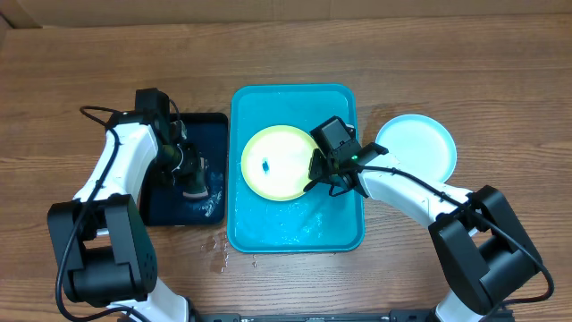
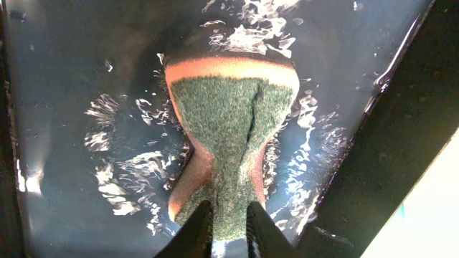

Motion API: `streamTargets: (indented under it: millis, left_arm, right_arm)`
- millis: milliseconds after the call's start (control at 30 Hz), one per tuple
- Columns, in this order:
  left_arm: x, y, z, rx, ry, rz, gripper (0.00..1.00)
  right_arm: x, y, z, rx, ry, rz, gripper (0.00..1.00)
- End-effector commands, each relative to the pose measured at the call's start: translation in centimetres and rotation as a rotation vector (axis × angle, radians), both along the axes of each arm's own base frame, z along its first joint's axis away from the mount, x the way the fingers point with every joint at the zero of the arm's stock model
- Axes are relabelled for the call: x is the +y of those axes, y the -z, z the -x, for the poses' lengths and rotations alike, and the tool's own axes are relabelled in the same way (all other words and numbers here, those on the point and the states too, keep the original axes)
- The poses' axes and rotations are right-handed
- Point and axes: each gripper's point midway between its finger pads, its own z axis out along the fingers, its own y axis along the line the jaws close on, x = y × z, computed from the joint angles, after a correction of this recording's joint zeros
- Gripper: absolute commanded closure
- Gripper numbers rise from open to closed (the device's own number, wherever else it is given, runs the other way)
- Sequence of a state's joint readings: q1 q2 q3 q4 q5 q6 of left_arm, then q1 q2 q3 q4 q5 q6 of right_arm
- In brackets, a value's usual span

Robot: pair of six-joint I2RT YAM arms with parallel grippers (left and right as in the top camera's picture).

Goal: Clean dirty plates on tray and stack at the side
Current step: 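Dip the sponge into the black tray water with the left gripper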

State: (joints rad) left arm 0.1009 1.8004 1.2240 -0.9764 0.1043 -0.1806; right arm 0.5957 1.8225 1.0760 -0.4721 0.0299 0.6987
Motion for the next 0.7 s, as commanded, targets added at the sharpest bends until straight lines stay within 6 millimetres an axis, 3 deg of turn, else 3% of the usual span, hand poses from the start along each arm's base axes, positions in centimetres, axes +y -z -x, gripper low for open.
streamTargets:
  millis: [0, 167, 667]
  left_arm:
    - [-0.2, 0.1, -0.2, -0.015, 0.000, 0.016, 0.77]
    - [-0.3, 0.7, -0.1, -0.021, -0.004, 0.017, 0.69]
    - [-0.6, 2.1, -0.3, -0.047, 0.009, 0.011, 0.75]
  right_arm:
    - [-0.3, 0.5, 0.3, 0.008, -0.001, 0.014, 0.77]
    - [-0.3, 0.5, 0.3, 0.008, -0.001, 0.014, 0.76]
    - [-0.3, 0.5, 0.3, 0.008, -0.001, 0.014, 0.76]
